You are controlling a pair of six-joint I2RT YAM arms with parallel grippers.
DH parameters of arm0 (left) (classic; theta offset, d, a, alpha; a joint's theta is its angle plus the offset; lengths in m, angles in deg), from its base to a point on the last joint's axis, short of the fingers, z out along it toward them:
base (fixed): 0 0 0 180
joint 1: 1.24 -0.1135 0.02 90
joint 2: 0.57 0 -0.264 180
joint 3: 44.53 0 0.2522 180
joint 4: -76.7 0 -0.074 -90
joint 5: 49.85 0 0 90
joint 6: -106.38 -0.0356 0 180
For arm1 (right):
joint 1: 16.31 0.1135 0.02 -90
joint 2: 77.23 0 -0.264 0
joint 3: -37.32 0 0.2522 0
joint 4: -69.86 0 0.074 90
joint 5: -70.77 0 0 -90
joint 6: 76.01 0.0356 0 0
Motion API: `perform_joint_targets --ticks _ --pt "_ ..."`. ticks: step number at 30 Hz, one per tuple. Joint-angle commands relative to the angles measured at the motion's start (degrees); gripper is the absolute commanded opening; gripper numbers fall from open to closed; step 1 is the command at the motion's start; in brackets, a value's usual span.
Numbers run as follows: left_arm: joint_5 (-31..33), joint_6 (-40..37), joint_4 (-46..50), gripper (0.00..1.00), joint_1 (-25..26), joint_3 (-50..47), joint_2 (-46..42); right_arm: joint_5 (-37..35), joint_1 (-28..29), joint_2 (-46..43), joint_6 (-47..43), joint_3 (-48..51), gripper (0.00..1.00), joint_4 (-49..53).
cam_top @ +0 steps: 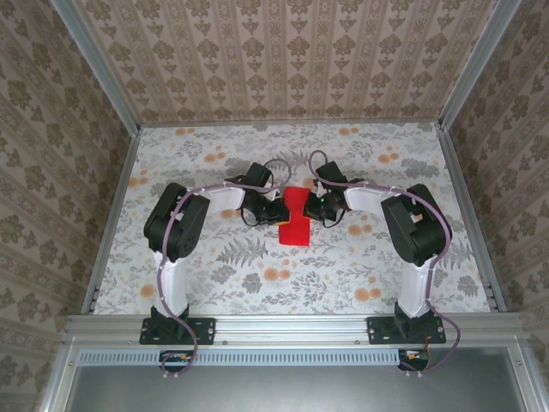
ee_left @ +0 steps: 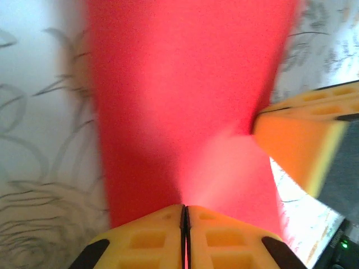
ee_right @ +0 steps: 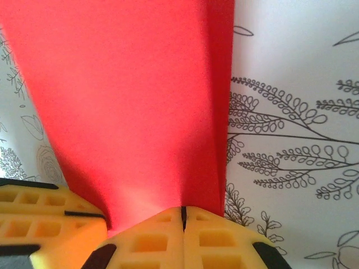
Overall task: Fold a paper plane with a square sheet of paper (fold left side to right side)
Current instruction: First fold the square sheet of paper in half at the center of the table.
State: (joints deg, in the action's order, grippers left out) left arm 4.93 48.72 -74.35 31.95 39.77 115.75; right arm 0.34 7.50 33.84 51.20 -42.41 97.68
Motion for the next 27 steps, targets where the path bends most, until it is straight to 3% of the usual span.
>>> perform_joint_targets --ticks 1,11,16,27 --pt "2.52 -1.27 2.05 0.10 -1.18 -1.88 1.05 -2.61 0.58 2.49 -1.35 -0.03 0.04 5.64" --pt "2.90 -2.69 2.58 0.08 -4.01 -4.27 -4.58 -2.73 0.53 2.52 -1.87 -0.38 0.04 6.30" --pt "-0.60 -1.56 -1.86 0.08 -2.82 -3.67 -7.23 -2.52 0.54 2.35 -1.80 -0.35 0.04 6.15" --pt "-2.04 -0.77 -2.93 0.10 0.12 0.04 -0.40 -2.11 0.67 2.36 -1.97 -0.47 0.04 5.90"
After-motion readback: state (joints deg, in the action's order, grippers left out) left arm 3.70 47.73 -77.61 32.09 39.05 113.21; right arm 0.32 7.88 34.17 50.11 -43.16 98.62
